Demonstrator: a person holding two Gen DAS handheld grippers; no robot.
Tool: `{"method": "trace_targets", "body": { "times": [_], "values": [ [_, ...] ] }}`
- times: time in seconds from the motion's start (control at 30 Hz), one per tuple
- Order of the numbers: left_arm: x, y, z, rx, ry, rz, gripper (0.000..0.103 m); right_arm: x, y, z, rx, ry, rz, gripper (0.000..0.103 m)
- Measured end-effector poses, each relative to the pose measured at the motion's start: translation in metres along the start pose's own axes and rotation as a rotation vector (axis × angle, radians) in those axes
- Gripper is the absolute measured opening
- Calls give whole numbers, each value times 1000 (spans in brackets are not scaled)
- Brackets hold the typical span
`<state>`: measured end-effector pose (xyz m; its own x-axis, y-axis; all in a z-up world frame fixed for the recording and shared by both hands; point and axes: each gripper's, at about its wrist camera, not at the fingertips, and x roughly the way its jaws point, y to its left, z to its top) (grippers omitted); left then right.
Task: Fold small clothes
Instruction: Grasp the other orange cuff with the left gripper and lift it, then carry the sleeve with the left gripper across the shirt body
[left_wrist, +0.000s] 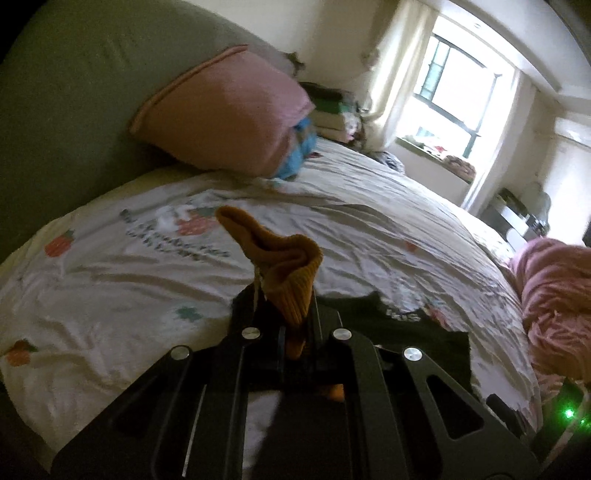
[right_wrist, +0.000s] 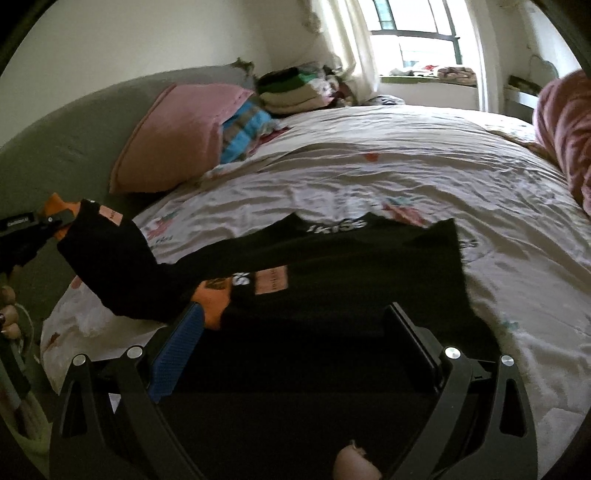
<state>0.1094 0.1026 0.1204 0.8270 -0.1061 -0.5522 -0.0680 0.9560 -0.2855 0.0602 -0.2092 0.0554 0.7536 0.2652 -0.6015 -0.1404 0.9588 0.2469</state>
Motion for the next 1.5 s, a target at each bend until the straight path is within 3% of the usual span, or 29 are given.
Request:
{"method": "trace_targets", "body": {
  "times": [0.3,0.53,0.8,0.93,1.0,1.17,1.3,1.43,1.5],
  "values": [
    [26,-68,-5,93,36,-74,2,-23,-52,2,72,-47,-58,96],
    [51,-108,-26,160,100,-148,2,-31,-87,-3,130,-54,-109,96],
    [92,-130,-65,213,241,-230,2,-24,-111,-10,182,-32,-174,96],
    [112,-139,-86,231,326,-309,4,-19,-118,-13,208,-17,-199,96],
    [119,-146,-96,269,363,-347,26,-17,-123,-14,228,-11,-213,96],
    [127,-149,-111,270,444,-458,64,-9,-130,-16,254,10,-235,96],
    [130,-138,-100,238,432,-471,76,2,-120,-15,229,39,-246,96],
    [140,-119,-80,238,362,-338,80,24,-92,-15,148,102,-180,96],
    [144,-108,-74,238,326,-273,83,38,-74,-14,81,133,-133,88]
  ]
}}
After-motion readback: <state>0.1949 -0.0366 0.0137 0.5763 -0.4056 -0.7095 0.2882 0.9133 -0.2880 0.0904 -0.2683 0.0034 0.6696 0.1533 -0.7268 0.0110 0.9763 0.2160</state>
